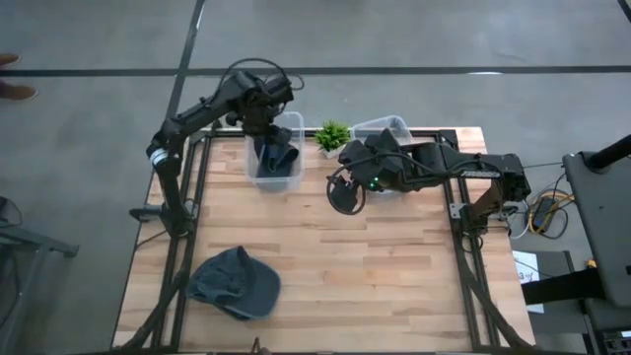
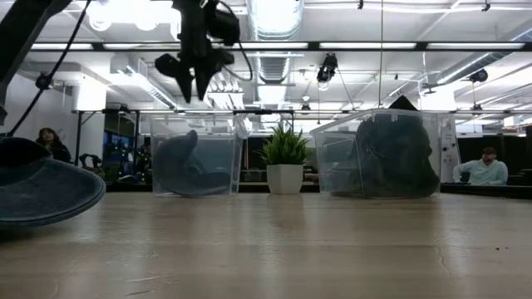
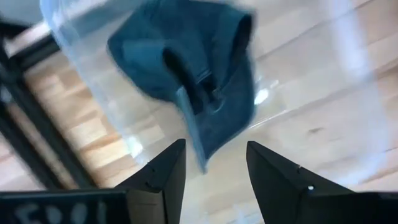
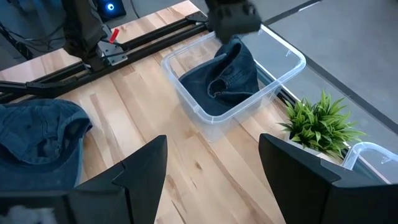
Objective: Pick & Place hat
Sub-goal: Put the right blue cap into the left transparent bin
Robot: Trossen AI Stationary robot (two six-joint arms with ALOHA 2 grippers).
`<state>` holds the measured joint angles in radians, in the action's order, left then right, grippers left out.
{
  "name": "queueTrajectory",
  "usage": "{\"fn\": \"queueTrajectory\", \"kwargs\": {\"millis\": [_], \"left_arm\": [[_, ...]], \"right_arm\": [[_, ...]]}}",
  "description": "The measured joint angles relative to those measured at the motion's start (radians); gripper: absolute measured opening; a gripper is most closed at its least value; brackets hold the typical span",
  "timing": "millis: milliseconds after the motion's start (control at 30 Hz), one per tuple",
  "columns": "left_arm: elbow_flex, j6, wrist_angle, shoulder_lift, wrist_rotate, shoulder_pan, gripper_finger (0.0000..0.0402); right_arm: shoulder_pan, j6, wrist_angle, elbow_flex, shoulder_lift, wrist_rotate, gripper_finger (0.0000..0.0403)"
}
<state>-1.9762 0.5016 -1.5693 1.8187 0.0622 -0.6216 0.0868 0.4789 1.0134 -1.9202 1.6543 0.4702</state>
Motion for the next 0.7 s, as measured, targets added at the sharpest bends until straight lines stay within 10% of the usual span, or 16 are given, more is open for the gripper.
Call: {"fn": "queueTrajectory", "kwargs": {"millis": [700], "left_arm": [[-0.032,0.155,0.005,-0.354,-0.05,0.102,0.0161]], "right_arm": [[0.0,-0.011,0.007,0.0,0.0,-0.002,0.0249]]}}
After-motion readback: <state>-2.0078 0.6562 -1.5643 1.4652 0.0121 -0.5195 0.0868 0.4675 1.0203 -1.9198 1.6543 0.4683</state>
